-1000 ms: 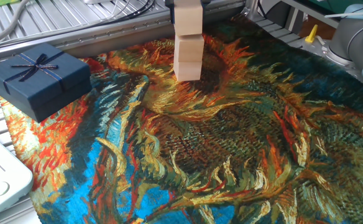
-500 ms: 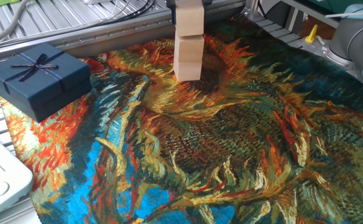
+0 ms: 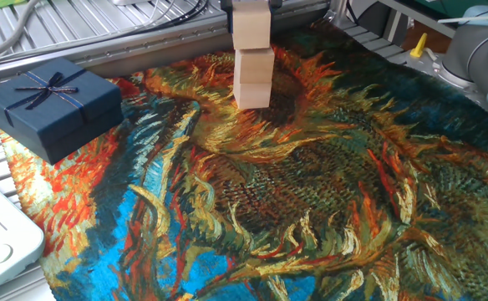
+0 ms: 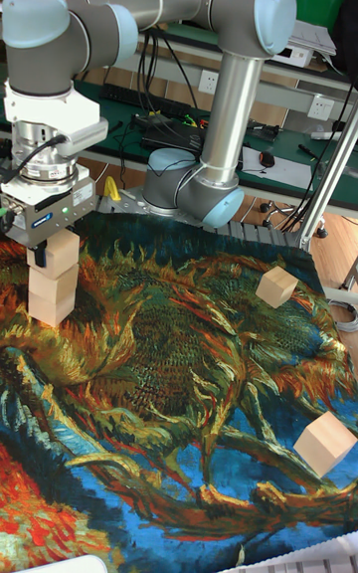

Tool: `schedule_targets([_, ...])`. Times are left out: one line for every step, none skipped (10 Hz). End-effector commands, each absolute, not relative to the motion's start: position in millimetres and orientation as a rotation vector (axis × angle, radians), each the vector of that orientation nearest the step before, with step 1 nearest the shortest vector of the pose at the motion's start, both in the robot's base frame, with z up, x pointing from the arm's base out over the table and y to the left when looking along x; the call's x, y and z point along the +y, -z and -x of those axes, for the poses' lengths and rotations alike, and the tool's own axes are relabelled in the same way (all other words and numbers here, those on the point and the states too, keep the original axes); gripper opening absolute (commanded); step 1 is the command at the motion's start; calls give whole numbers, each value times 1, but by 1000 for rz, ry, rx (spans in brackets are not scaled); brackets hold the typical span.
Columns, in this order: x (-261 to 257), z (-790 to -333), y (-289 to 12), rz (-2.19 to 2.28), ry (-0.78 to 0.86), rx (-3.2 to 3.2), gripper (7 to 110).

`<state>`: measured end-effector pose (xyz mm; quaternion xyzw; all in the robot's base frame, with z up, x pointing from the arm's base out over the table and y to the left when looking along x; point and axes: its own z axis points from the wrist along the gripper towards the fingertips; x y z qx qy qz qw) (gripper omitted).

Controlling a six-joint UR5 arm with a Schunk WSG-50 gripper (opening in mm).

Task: Stack the blocks in a vertical line of five

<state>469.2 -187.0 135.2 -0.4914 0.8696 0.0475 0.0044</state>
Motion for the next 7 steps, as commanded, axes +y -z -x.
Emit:
schedule_targets([-184,-471,-137,1537,-161,2710,22])
schedule_targets([-187,-470,-137,1552,-153,2712,22])
schedule_targets([-184,-464,-138,1552,-163,2717,22])
schedule_targets([-185,-456,-139,1547,-145,2729,22])
schedule_targets([-185,-450,-141,1552,-135,2728,22])
schedule_targets([-185,-443,-143,1563,-133,2723,22])
schedule_targets([-187,-438,-143,1575,-111,2720,22])
